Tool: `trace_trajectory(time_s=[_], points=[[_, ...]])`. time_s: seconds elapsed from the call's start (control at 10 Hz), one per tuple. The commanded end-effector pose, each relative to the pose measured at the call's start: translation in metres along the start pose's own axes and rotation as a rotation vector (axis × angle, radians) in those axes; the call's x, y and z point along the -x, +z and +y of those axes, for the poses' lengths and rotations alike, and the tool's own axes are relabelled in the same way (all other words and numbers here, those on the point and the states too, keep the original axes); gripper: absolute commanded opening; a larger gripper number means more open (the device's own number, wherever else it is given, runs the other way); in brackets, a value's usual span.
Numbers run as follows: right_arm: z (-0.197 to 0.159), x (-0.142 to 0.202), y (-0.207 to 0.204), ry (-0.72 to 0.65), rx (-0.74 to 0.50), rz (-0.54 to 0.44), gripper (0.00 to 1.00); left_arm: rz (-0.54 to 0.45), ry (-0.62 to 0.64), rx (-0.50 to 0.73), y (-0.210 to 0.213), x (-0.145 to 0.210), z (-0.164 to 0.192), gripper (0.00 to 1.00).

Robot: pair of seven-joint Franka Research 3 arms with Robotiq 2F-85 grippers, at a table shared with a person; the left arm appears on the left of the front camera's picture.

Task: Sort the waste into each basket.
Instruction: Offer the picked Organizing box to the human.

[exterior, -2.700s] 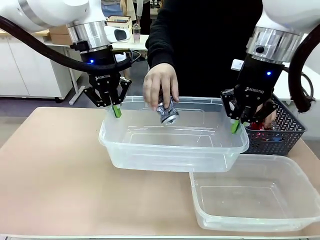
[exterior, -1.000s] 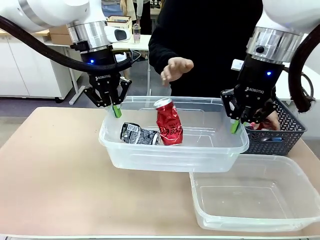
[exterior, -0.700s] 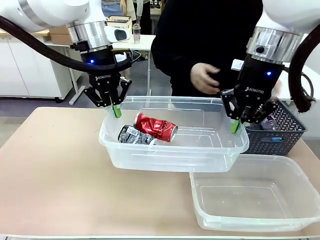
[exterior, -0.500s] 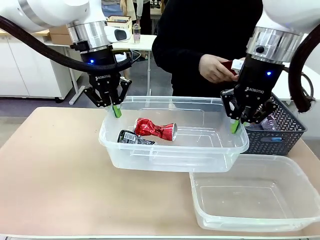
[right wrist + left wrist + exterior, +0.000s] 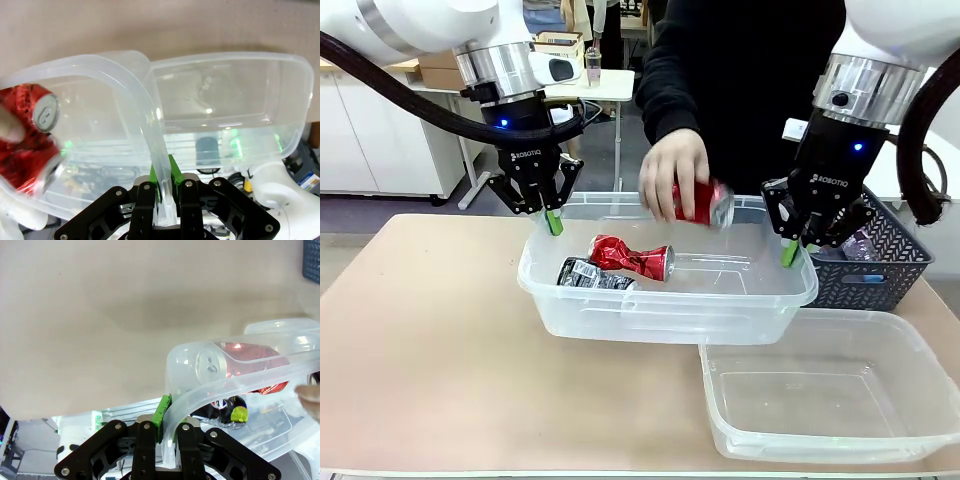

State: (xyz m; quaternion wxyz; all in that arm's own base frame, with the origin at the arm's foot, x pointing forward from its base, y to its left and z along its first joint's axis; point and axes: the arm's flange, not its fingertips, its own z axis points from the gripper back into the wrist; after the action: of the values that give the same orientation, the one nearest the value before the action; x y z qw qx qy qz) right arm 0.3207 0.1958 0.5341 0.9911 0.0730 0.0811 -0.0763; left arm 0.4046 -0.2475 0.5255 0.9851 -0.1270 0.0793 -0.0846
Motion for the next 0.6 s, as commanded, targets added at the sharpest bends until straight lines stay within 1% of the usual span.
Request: trace_trajectory(time_s=[0.0,0.5], points=[[-0.0039,-0.0023,0.0002,-0.005,-0.003,0.002,0.07,-0.015,0.003,0.014,0.0081,0.0036,-0.0005,0.06],[-0.0039,-0.0023,0.0002,-0.005,-0.003,0.002,0.07,-0.015,0.003,0.014,0.0081,0.0036,-0.0005,0.06]])
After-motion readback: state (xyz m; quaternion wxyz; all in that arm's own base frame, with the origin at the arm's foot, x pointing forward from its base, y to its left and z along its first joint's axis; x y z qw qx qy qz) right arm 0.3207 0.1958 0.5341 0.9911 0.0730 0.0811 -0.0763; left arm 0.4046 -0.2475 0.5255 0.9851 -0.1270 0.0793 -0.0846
